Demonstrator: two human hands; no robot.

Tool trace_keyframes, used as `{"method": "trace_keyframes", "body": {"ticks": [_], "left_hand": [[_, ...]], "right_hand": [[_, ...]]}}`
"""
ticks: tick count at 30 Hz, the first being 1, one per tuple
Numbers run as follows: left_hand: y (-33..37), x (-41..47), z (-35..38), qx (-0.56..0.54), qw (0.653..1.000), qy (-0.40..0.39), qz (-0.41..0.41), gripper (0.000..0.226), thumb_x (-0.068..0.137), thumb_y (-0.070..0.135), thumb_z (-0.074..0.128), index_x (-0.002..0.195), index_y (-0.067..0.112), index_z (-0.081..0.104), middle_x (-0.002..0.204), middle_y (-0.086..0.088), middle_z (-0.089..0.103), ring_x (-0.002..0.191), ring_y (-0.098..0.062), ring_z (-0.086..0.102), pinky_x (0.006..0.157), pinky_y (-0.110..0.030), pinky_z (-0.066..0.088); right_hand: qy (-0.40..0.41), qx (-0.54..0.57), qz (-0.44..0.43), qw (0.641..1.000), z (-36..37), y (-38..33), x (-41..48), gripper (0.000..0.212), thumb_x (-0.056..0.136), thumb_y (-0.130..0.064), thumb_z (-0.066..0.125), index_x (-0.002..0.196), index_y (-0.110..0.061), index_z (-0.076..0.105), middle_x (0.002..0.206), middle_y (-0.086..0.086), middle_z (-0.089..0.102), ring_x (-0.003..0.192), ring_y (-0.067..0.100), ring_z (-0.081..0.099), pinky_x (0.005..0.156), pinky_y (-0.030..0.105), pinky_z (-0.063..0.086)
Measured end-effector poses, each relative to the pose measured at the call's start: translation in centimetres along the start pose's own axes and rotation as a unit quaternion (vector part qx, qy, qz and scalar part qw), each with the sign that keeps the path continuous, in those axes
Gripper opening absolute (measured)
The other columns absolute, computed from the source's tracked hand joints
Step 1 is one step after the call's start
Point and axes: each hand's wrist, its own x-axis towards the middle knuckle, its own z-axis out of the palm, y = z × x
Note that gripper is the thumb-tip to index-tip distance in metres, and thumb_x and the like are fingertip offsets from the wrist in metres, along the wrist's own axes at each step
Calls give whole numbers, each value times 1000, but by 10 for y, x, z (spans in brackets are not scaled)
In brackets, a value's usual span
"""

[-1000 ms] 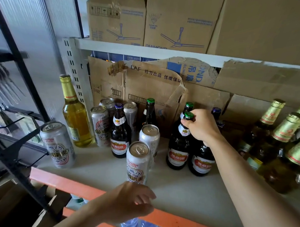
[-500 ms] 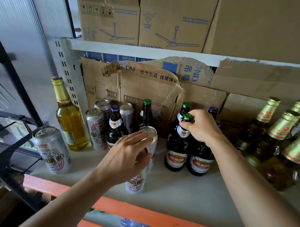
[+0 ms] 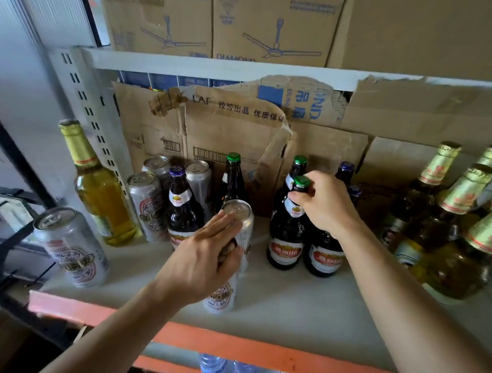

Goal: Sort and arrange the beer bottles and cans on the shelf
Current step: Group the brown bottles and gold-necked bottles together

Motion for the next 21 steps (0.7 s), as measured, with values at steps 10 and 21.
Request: {"method": "trace_keyframes", "body": {"ticks": [10, 21], "left_hand": [[-4, -3, 2, -77, 996, 30, -29, 55, 87, 38, 49, 127, 3, 58, 136, 1, 51, 134, 7, 34, 105, -4, 27], [-32, -45, -5, -162, 971, -8, -176, 83, 80, 67, 45, 145, 16, 37, 134, 12, 48, 118, 7, 50, 95, -5, 40]], "right_hand": [[8, -1, 19, 1000, 5, 2, -4, 37, 88, -33, 69, 117, -10, 64, 107, 7, 70, 103, 24, 64, 76, 28, 45], [135, 169, -46, 975, 10, -64, -25, 21, 90, -7, 62, 110, -4, 67, 100, 3, 69, 84, -4, 62, 75, 2, 45]]}}
